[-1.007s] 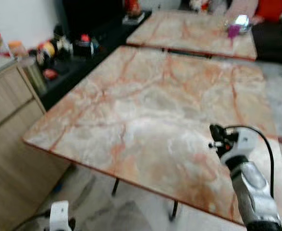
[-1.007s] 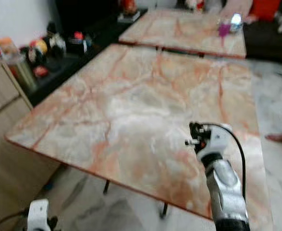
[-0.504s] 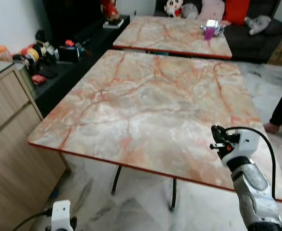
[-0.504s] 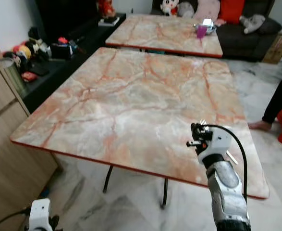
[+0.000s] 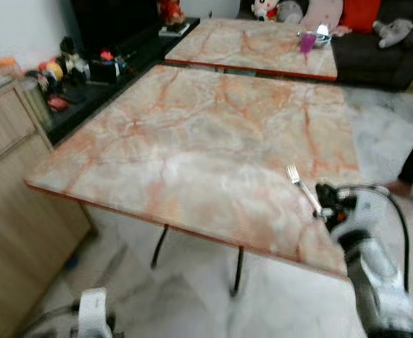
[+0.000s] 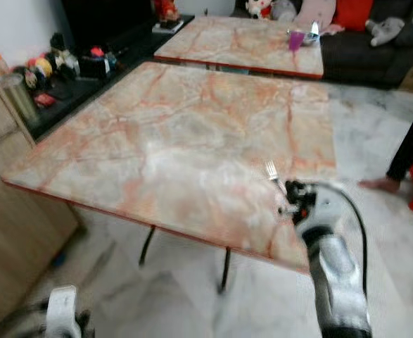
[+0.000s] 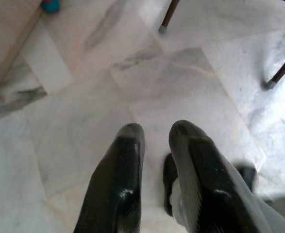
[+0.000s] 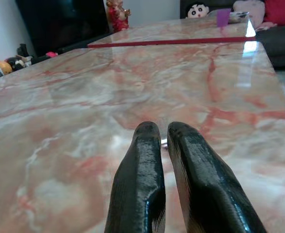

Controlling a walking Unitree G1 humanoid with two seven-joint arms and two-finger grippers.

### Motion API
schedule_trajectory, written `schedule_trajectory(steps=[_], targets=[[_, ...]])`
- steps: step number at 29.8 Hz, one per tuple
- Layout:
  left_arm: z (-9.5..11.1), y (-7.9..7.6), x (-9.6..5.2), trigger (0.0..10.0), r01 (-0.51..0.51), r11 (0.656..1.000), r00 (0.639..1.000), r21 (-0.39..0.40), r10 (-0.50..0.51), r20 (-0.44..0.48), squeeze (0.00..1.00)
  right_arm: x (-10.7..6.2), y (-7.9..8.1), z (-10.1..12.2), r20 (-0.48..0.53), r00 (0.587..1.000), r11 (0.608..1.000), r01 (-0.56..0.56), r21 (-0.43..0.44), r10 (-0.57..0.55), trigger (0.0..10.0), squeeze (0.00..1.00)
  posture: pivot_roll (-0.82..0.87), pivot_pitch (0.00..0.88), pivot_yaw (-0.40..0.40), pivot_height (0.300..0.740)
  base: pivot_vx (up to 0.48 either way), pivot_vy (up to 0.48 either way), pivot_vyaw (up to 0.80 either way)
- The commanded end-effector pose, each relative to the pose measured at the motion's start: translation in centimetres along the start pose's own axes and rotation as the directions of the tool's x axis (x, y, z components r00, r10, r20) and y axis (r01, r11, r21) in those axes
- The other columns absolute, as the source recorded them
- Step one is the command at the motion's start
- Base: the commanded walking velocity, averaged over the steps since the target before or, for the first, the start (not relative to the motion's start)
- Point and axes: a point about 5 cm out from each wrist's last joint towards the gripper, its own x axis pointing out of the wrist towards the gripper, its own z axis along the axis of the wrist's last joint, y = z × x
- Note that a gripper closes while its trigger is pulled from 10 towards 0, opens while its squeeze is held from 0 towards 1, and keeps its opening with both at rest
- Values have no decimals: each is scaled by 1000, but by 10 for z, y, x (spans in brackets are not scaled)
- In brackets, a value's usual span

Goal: Setting the table

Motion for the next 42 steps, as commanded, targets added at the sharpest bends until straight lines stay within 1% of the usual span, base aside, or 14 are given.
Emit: schedule_trajectory(steps=[1,9,19,27,29,30,34,35,36,37,41,42], targets=[[-1,-3,0,10000,8,1000,1000,-1,-8,-6,0,1,-5,6,16,1000,1000,18,-2,-18,10000,0,60,40,5,740,0,-480,0],[0,-2,0,10000,7,1000,1000,5,-7,-5,0,0,-5,4,11,1000,1000,25,-3,-25,10000,0,63,37,14,740,0,-480,0],[-1,-1,0,10000,8,1000,1000,17,-8,-7,0,-1,-6,3,11,999,999,33,-2,-33,10000,0,60,25,16,740,0,-376,0],[-3,0,-1,10000,0,1000,1000,19,1,-13,0,-2,-8,2,10,999,999,36,-7,-36,10000,0,57,6,14,740,0,0,0],[-5,2,-1,10000,-32,999,999,-4,32,-9,0,-4,-8,0,5,999,999,37,-5,-37,10000,0,53,0,15,740,0,0,0],[-5,2,-1,10000,-32,999,999,-4,32,-9,0,-4,-8,0,5,999,999,37,-5,-37,10000,0,53,0,15,740,0,0,0],[-6,4,-3,10000,-82,995,997,-50,83,8,0,-8,-12,-5,-9,999,999,52,3,-52,10000,0,52,0,14,740,0,0,0],[-5,5,-3,10000,-97,992,995,-76,99,25,0,-10,-13,-8,-19,998,998,56,2,-56,10000,0,52,0,13,740,0,0,0],[-5,5,-3,10000,-97,992,995,-76,99,25,0,-10,-13,-8,-19,998,998,56,2,-56,10000,0,52,0,13,740,0,0,0],[-5,5,-4,10000,-106,990,993,-98,110,43,0,-12,-15,-12,-32,998,998,63,1,-62,10000,0,53,0,12,740,0,0,0],[-4,5,-4,10000,-109,989,992,-104,115,52,0,-13,-16,-12,-37,997,998,66,0,-66,10000,0,55,0,13,740,0,0,0],[21,21,-1,10000,-120,987,980,-111,135,145,0,-13,-17,-16,-48,996,997,74,4,-73,10000,0,65,14,14,740,0,0,0]])
